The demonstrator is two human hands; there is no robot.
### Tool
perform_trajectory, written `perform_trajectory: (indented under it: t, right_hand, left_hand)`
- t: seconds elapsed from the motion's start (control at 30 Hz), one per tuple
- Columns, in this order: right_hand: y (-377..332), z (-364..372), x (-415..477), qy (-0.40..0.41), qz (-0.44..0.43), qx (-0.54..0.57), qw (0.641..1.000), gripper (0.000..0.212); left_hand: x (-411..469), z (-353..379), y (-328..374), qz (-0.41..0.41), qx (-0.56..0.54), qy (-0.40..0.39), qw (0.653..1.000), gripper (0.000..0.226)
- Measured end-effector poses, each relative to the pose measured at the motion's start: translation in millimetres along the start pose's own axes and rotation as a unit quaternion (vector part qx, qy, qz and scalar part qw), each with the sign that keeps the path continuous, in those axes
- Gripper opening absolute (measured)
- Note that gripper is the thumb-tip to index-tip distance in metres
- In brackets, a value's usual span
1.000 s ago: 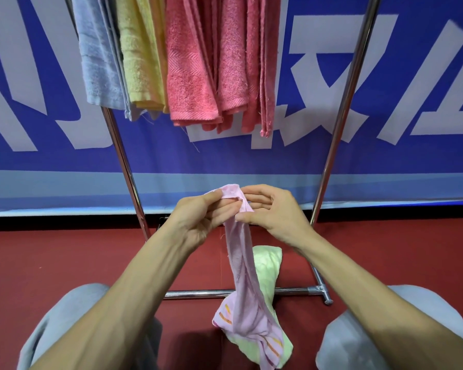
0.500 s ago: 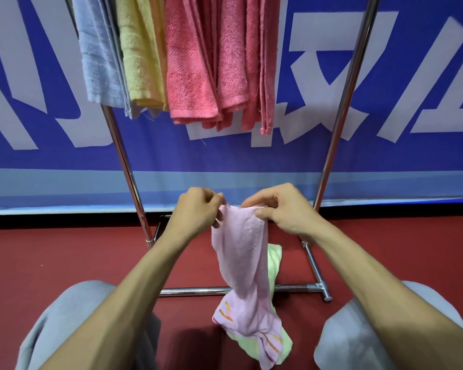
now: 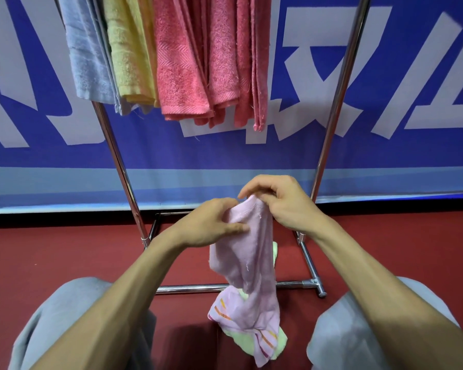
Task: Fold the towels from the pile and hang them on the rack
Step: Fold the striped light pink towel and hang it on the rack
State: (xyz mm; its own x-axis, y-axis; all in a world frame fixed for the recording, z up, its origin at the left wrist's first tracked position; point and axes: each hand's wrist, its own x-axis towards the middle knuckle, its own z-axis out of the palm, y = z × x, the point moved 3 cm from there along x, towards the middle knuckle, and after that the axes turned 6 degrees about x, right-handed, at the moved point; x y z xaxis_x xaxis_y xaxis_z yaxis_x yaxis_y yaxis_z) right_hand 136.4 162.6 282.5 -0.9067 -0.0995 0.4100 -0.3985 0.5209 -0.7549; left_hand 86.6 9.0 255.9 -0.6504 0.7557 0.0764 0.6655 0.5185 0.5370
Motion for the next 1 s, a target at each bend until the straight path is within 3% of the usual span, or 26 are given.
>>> perform_trajectory:
  t: [0.07, 0.27, 0.37, 0.53, 0.7, 0.83, 1.0]
  right_hand:
    - [6.6, -8.0, 1.1, 0.031, -0.008, -0.042, 0.999, 0.042]
    - [13.5, -15.1, 1.3, 0.024, -0.018, -0.109, 0.994, 0.037]
    - [15.2, -16.0, 3.8, 0.03, -0.013, -0.141, 0.99, 0.034]
    - [30.7, -8.2, 6.2, -0.024, 0.068, -0.218, 0.973, 0.022]
    - [36.4, -5.5, 4.5, -0.001, 0.122, -0.216, 0.969, 0.009]
    - [35.2, -10.3, 2.5, 0.025, 0.143, -0.185, 0.972, 0.008]
    - [34.2, -6.9, -5.4, -0.027, 0.125, -0.236, 0.963, 0.016]
  left_hand:
    - [-1.7, -5.6, -4.5, -0.018, 0.016, 0.017, 1.0, 0.031]
    - [-11.0, -18.3, -19.9, -0.061, 0.145, 0.009, 0.988, 0.029]
    - [-14.4, -24.8, -25.6, -0.08, 0.148, 0.022, 0.986, 0.029]
    - [-18.5, -27.4, -24.4, -0.083, 0.143, 0.105, 0.981, 0.029]
    - [-21.8, -33.3, -30.1, -0.101, 0.14, 0.123, 0.977, 0.029]
    - [-25.0, -43.6, -29.9, -0.108, 0.125, 0.16, 0.973, 0.032]
    - [-30.4, -53.1, -33.0, -0.139, 0.131, 0.136, 0.972, 0.024]
